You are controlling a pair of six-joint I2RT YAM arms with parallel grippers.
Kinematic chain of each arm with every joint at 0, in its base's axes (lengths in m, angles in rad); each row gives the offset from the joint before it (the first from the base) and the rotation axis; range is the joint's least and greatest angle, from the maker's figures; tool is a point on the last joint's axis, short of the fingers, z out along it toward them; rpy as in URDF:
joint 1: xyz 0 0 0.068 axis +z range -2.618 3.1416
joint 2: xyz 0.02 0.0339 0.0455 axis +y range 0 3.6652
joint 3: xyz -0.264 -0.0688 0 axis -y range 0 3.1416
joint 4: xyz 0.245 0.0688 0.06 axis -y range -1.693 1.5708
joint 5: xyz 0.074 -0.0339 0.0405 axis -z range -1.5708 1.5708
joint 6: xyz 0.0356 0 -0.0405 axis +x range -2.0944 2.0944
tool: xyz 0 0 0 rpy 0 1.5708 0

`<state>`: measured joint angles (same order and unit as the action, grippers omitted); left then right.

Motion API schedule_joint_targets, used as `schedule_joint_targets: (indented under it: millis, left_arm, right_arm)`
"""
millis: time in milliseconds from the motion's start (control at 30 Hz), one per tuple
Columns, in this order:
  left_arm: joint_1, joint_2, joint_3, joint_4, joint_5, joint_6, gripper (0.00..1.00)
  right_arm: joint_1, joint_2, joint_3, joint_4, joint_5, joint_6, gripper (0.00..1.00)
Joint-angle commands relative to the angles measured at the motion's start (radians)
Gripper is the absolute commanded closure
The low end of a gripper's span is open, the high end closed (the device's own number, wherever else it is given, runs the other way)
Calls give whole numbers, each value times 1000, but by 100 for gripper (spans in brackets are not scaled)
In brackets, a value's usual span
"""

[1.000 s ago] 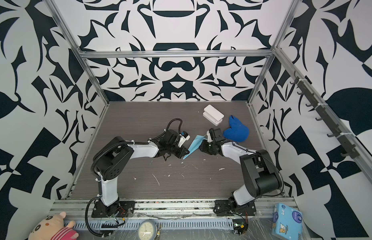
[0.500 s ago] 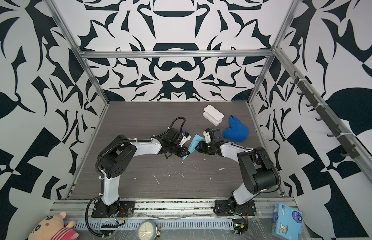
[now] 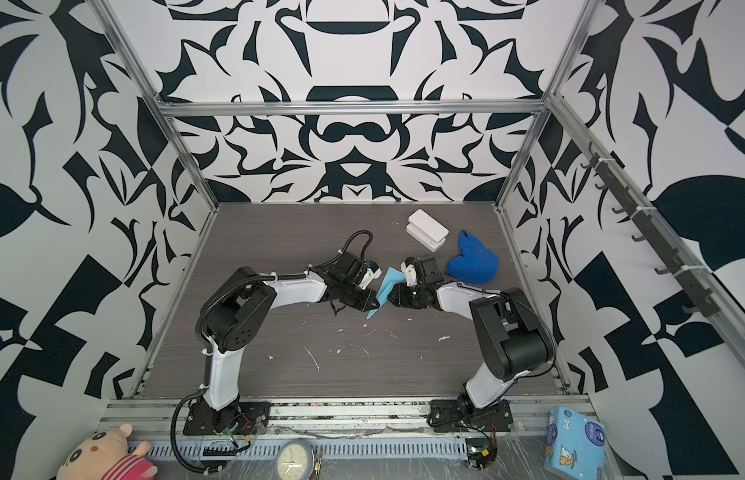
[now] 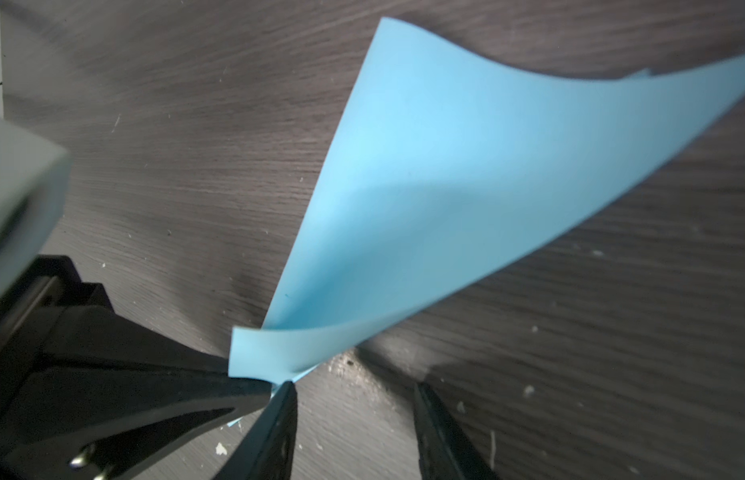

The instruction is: Fold a paper plane with a square sheet of paper (pick it up from the middle)

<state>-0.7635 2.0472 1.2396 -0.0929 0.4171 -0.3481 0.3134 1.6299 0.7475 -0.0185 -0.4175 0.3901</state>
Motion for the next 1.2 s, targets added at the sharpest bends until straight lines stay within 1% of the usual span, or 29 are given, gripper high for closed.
schedule_joint_targets:
  millis: [0, 267, 400, 567, 867, 1167]
  left_arm:
    - [15, 33, 6, -50, 13, -39, 97]
    - [39, 38, -33, 15, 47, -98, 98]
    - [52, 34, -70, 71, 67, -132, 98]
    - [58, 34, -91, 99, 69, -138, 98]
    - [59, 41, -100, 93, 54, -134, 91]
    - [64, 50, -87, 56, 34, -162, 90]
  right_arm:
    - [16, 5, 43, -48, 43, -34, 50]
    - [61, 31, 111, -113, 134, -83, 51]
    - [76, 54, 145, -126, 152, -102, 50]
    - [76, 82, 179, -126, 158, -98, 50]
    - [79, 118, 210, -152, 190, -91, 50]
    - [99, 146, 229, -211, 282, -82, 50]
